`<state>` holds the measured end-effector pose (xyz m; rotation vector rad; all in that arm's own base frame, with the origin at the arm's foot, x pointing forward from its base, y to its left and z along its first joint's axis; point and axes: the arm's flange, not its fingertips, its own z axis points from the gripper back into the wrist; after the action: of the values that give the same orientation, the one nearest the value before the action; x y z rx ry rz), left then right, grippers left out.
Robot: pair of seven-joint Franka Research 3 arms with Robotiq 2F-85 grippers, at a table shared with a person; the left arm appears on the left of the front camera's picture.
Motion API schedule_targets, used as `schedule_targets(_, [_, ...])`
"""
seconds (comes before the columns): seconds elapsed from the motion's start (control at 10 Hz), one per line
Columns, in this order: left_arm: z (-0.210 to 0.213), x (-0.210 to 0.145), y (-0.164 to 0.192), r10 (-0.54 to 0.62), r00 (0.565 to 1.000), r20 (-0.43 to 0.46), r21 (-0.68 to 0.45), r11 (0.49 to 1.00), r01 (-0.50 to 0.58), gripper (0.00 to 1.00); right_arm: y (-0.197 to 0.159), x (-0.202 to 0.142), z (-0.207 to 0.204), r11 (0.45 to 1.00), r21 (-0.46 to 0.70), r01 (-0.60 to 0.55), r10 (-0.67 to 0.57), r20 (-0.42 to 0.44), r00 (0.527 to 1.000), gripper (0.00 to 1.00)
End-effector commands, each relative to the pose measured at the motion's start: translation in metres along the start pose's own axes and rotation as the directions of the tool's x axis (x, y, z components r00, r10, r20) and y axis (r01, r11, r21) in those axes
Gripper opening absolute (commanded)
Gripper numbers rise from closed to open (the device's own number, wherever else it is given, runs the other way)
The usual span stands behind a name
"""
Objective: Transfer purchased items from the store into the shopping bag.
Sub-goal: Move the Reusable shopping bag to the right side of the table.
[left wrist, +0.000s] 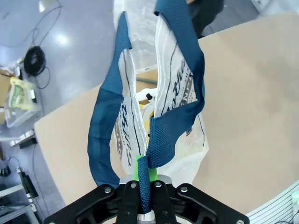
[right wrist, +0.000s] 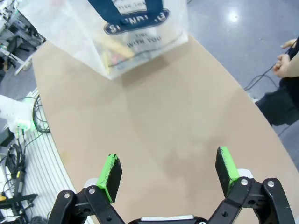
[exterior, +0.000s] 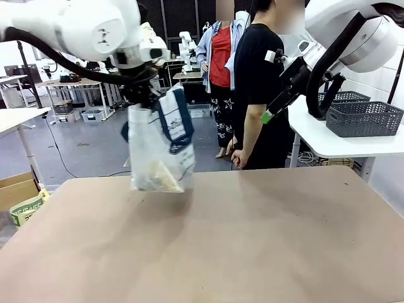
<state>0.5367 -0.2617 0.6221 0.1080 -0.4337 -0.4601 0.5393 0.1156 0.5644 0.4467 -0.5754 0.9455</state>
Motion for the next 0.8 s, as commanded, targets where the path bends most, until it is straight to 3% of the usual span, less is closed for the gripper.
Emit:
schedule_targets(0.0, [0.011,-0.045,0.03,-0.004,1.0,0.021,0.056,0.998,0.002,0.0,0.002,0.002,0.001,1.0,0.001,0.013,-0.013,-0.02,1.0,1.0])
schedule_targets(0.3, [0.012,-0.095,0.073,0.052,0.993,-0.102,0.021,0.999,-0.05,0.0,0.002,0.002,0.001,1.0,0.001,0.013,-0.013,-0.02,1.0,1.0])
schedule_targets(0.7, [0.023,-0.105,0.109,0.096,0.959,-0.268,0.025,0.995,-0.093,0.0,0.002,0.002,0.001,1.0,0.001,0.013,-0.013,-0.02,1.0,1.0])
